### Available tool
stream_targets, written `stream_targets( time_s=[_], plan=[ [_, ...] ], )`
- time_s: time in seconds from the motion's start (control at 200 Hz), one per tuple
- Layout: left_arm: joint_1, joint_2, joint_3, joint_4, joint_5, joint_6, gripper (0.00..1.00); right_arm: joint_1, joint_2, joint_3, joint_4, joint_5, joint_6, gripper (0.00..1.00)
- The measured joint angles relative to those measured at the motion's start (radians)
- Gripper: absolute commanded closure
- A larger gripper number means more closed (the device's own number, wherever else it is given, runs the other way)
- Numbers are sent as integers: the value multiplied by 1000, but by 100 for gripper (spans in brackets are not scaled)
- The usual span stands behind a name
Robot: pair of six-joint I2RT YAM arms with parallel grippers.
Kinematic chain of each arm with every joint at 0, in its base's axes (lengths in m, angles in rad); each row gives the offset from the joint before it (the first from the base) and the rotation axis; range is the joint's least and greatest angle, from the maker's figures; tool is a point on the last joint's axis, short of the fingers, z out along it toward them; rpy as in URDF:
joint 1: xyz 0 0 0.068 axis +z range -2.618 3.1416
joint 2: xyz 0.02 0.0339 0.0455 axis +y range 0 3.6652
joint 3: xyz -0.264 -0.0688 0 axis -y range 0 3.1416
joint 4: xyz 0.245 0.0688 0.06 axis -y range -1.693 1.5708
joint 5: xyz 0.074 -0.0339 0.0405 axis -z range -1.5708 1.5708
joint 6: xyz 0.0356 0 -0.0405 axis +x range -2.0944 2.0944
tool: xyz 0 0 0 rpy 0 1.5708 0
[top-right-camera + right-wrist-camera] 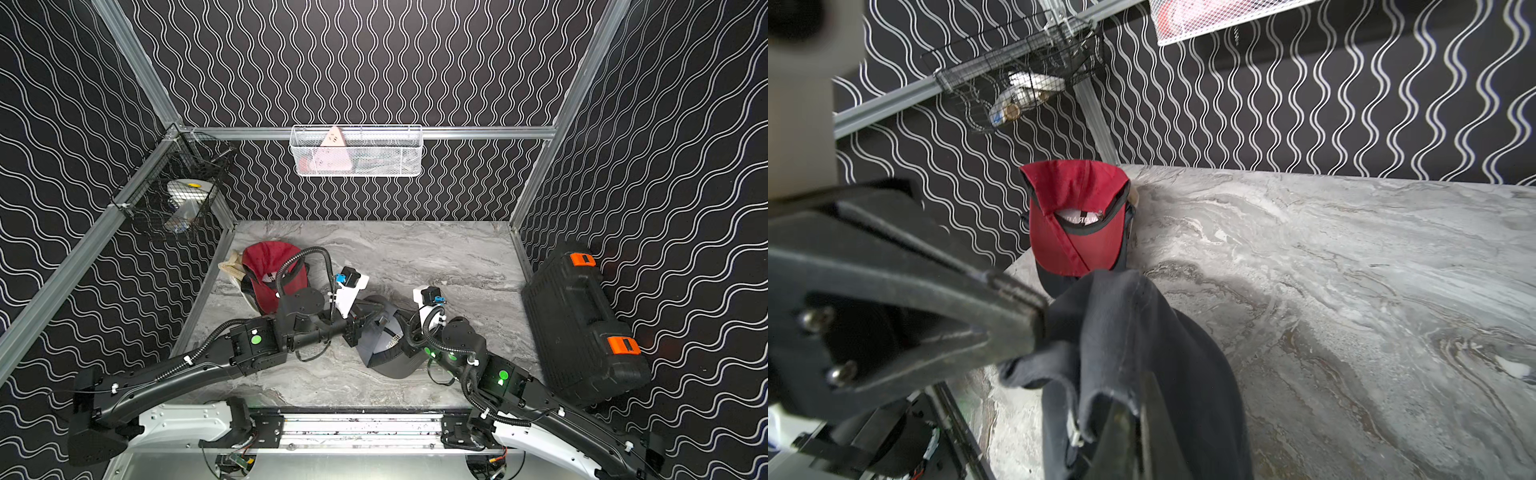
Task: Open the adjustable buckle of the baseball cap
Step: Open the adjustable buckle on the baseball cap.
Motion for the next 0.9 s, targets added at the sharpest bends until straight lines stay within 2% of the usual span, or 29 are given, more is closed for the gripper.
stream_targets(
  time_s=[0.901],
  plan=[
    [-1, -63, -118, 63, 23, -61, 100, 0, -66, 7, -4, 56, 47, 100]
  ],
)
